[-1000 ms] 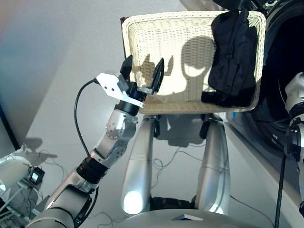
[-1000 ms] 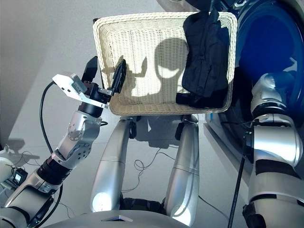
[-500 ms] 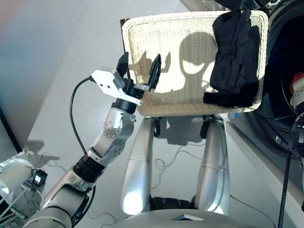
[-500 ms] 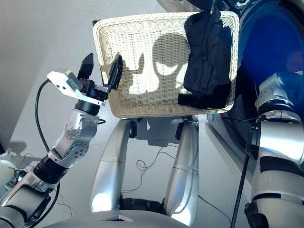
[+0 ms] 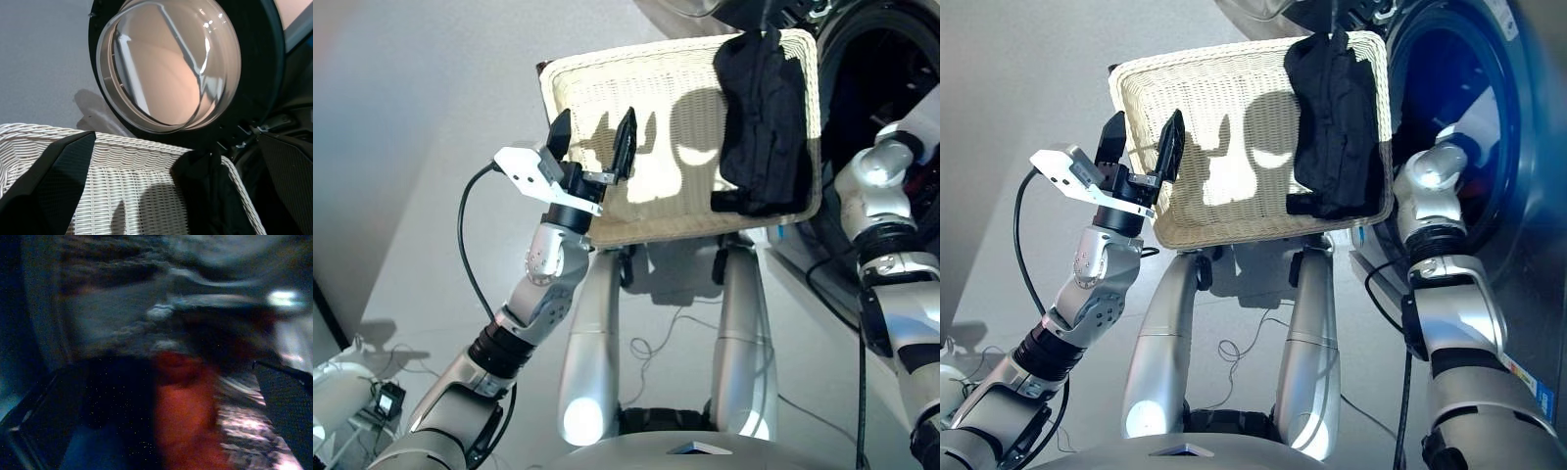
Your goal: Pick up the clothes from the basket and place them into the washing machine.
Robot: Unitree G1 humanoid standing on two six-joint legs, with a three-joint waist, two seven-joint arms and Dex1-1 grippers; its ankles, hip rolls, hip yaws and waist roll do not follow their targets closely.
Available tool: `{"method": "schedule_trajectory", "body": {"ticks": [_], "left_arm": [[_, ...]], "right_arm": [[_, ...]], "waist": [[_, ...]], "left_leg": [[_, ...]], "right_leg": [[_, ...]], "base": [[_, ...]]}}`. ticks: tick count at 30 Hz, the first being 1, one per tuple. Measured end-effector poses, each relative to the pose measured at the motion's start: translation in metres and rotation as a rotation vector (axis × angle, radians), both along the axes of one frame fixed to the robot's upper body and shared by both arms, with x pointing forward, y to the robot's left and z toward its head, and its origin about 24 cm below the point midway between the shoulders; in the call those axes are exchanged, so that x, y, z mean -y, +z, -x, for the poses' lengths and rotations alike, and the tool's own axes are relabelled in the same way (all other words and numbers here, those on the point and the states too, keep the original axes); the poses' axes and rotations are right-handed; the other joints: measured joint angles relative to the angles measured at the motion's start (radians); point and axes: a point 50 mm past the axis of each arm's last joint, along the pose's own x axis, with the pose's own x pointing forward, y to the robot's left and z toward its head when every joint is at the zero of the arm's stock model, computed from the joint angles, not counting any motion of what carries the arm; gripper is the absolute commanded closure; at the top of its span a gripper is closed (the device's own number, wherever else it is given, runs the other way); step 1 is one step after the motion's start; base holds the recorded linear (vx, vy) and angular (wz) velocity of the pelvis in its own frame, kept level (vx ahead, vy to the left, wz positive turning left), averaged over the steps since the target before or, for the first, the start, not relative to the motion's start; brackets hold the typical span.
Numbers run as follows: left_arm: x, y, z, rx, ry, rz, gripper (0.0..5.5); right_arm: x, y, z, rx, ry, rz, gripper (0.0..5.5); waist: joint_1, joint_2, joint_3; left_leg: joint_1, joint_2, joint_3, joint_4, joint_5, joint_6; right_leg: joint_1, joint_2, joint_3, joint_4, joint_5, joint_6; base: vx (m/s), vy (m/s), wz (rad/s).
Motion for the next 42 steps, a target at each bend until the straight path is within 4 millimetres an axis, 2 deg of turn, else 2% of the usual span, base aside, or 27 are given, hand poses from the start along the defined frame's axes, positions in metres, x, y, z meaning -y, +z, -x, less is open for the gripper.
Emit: {"method": "schedule_trajectory", "body": {"ticks": [2,5,7,9,13,18,20,24,26,31,35,42], "left_arm": [[-0.003,0.001,0.002,0.008,0.002,0.005,0.0],[-0.005,-0.002,0.002,0.004,0.001,-0.01,0.0],[-0.007,-0.003,0.002,0.005,0.0,-0.026,0.0],[-0.009,-0.006,0.004,0.001,-0.006,-0.039,0.0],[-0.012,-0.013,0.007,-0.017,-0.01,-0.057,0.0],[-0.011,-0.012,0.008,-0.005,-0.024,-0.06,0.0],[-0.01,-0.009,0.007,0.005,-0.028,-0.046,0.0],[-0.004,-0.004,0.007,0.023,-0.047,-0.019,0.0],[-0.002,0.001,0.008,0.042,-0.055,-0.014,0.0],[0.002,0.005,0.008,0.056,-0.067,0.01,0.0],[0.005,0.008,0.008,0.068,-0.075,0.017,0.0],[0.007,0.016,0.006,0.096,-0.084,0.015,0.0]], "right_arm": [[-0.022,-0.007,0.012,-0.006,0.206,0.121,0.0],[-0.049,-0.028,0.017,-0.089,0.432,0.212,0.0],[-0.066,-0.031,0.02,-0.11,0.565,0.275,0.0],[-0.081,-0.032,0.023,-0.139,0.678,0.36,0.0],[-0.094,-0.029,0.023,-0.16,0.794,0.448,0.0],[-0.098,-0.024,0.012,-0.179,0.788,0.448,0.0],[-0.1,-0.025,0.001,-0.2,0.762,0.423,0.0],[-0.102,-0.031,-0.016,-0.273,0.705,0.374,0.0],[-0.099,-0.039,-0.023,-0.32,0.656,0.338,0.0],[-0.098,-0.049,-0.033,-0.397,0.59,0.286,0.0],[-0.089,-0.05,-0.041,-0.45,0.526,0.244,0.0],[-0.067,-0.044,-0.049,-0.516,0.416,0.189,0.0]], "waist": [[-0.002,-0.001,0.001],[-0.003,-0.01,0.0],[-0.003,-0.016,0.0],[0.001,-0.018,0.0],[0.002,-0.02,0.0],[0.004,-0.021,0.0],[0.006,-0.021,0.0],[0.018,-0.021,0.0],[0.032,-0.02,0.0],[0.04,-0.02,0.0],[0.058,-0.02,0.0],[0.063,-0.019,0.0]], "left_leg": [[0.005,0.004,0.003,-0.003,-0.003,-0.005],[0.032,0.007,0.002,-0.01,-0.006,-0.007],[0.036,0.007,0.002,-0.012,-0.006,-0.007],[0.036,0.008,0.0,-0.014,-0.006,-0.007],[0.037,0.008,-0.001,-0.018,-0.006,-0.009],[0.037,0.007,-0.001,-0.021,-0.005,-0.007],[0.038,0.007,0.0,-0.021,-0.004,-0.008],[0.039,0.007,0.0,-0.022,-0.005,-0.008],[0.04,0.007,0.0,-0.023,-0.004,-0.008],[0.032,0.007,-0.003,-0.028,-0.002,-0.012],[0.022,0.006,-0.006,-0.034,0.002,-0.018],[-0.027,-0.002,-0.025,-0.03,0.007,-0.024]], "right_leg": [[0.003,0.008,0.002,-0.001,0.0,0.002],[0.026,0.009,-0.001,-0.002,-0.006,0.0],[0.027,0.009,0.0,-0.002,-0.013,-0.004],[0.027,0.008,-0.002,-0.002,-0.017,0.0],[0.027,0.006,-0.003,-0.003,-0.018,-0.001],[0.028,0.005,-0.004,0.0,-0.014,-0.007],[0.028,0.005,-0.004,0.0,-0.013,-0.007],[0.028,0.004,-0.004,0.0,-0.014,-0.008],[0.027,0.005,-0.004,-0.002,-0.015,-0.009],[0.022,0.004,-0.008,-0.002,-0.016,-0.01],[0.01,0.003,-0.011,-0.002,-0.018,-0.012],[-0.034,-0.007,-0.032,0.017,-0.026,-0.013]], "base": [[0.0,0.0,0.0],[0.0,0.0,0.0],[0.0,0.0,0.0],[0.0,0.0,0.0],[0.0,0.0,0.0],[0.0,0.0,0.0],[0.0,0.0,0.0],[0.0,0.0,0.0],[0.0,0.0,0.0],[0.0,0.0,0.0],[0.0,0.0,0.0],[0.0,0.0,0.0]]}}
